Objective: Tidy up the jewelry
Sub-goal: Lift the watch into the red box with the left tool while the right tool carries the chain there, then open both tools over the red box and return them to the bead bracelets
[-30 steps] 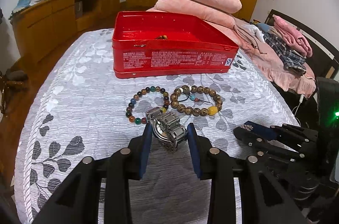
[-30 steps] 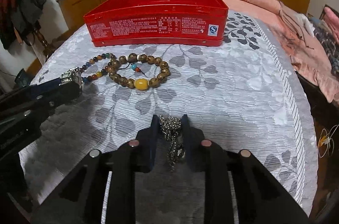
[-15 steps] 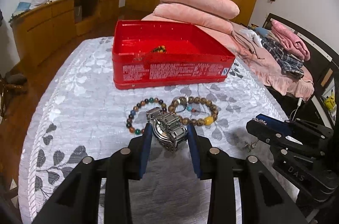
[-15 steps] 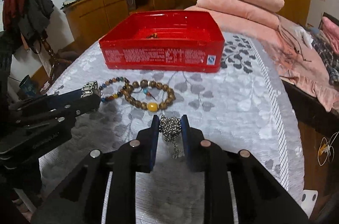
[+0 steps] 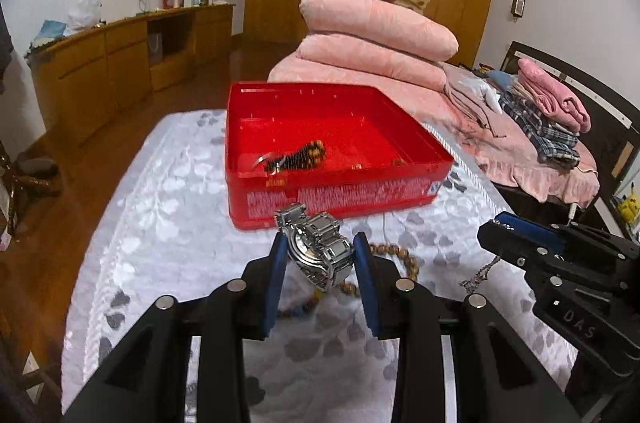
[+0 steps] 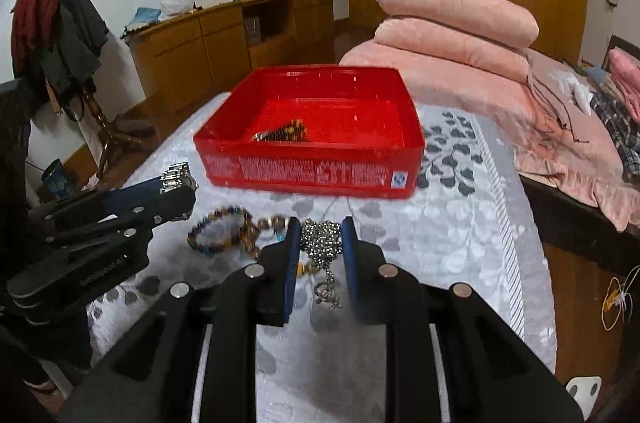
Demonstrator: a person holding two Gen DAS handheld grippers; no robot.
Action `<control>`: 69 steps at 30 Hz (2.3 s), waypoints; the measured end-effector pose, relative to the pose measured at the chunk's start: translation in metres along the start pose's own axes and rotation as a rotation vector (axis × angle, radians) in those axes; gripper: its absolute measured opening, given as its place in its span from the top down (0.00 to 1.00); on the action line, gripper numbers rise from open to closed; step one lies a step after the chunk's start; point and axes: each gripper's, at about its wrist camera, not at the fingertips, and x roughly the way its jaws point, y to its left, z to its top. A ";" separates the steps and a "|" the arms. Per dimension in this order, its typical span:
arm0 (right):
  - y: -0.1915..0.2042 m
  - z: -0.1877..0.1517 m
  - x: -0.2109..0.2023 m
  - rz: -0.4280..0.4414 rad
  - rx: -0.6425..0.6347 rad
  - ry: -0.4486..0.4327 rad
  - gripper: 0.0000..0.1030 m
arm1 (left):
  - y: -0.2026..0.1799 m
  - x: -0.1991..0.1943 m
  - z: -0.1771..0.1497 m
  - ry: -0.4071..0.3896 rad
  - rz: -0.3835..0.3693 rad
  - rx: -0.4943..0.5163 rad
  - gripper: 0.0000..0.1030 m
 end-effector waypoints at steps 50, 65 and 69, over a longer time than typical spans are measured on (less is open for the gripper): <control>-0.046 0.110 0.092 -0.036 0.060 -0.017 0.49 | 0.025 0.096 0.108 -0.031 0.104 -0.066 0.41; -0.029 0.040 0.037 -0.054 0.071 -0.031 0.07 | 0.050 0.026 0.042 -0.044 0.116 -0.033 0.12; -0.027 0.014 0.041 -0.076 0.117 0.039 0.06 | 0.057 0.021 0.019 0.001 0.102 -0.048 0.12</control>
